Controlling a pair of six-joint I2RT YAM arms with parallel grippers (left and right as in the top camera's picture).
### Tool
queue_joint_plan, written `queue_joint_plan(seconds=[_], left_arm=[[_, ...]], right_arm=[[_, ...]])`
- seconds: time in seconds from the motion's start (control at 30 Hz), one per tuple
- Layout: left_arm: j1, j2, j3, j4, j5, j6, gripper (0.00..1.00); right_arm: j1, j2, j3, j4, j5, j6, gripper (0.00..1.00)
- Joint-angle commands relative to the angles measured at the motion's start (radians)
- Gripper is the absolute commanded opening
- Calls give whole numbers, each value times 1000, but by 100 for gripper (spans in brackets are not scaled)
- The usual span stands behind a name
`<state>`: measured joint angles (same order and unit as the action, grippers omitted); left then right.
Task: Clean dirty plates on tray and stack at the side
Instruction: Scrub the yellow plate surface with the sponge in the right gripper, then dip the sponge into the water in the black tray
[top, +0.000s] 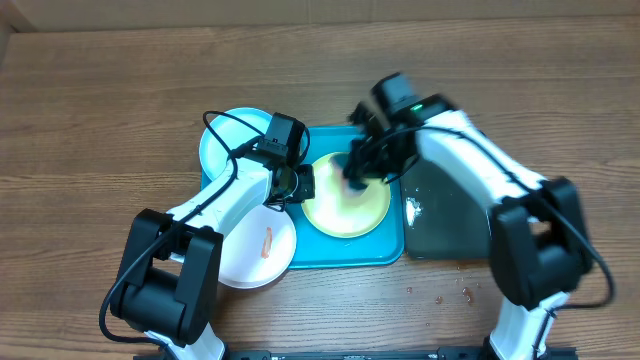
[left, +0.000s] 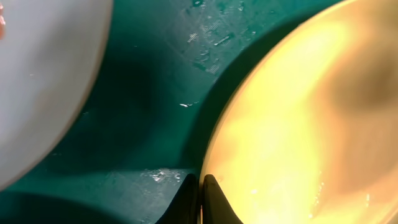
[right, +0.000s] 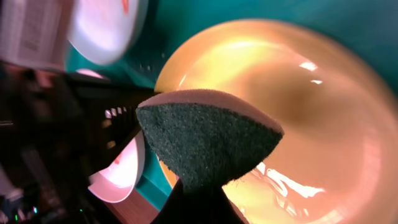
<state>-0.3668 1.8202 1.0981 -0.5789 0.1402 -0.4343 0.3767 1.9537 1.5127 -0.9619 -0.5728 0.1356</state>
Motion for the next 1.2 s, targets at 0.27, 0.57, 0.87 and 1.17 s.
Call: queue_joint_plan(seconds=[0.27,0.57,0.87,1.17], left_arm=[[-10,13,-3,5,18,12,4],[-10,13,-3,7,18,12,4],[-10,13,-3,9,13,8,4],[-10,13,-3,9,14,8,4]], right_arm=[[-135,-80,26,-194,197,-84,4],[-149,-80,-44,-245,623,3,4],[-150,-80,-215,-50,678,3,9],[-150,-80,-268,51,677,3,75]])
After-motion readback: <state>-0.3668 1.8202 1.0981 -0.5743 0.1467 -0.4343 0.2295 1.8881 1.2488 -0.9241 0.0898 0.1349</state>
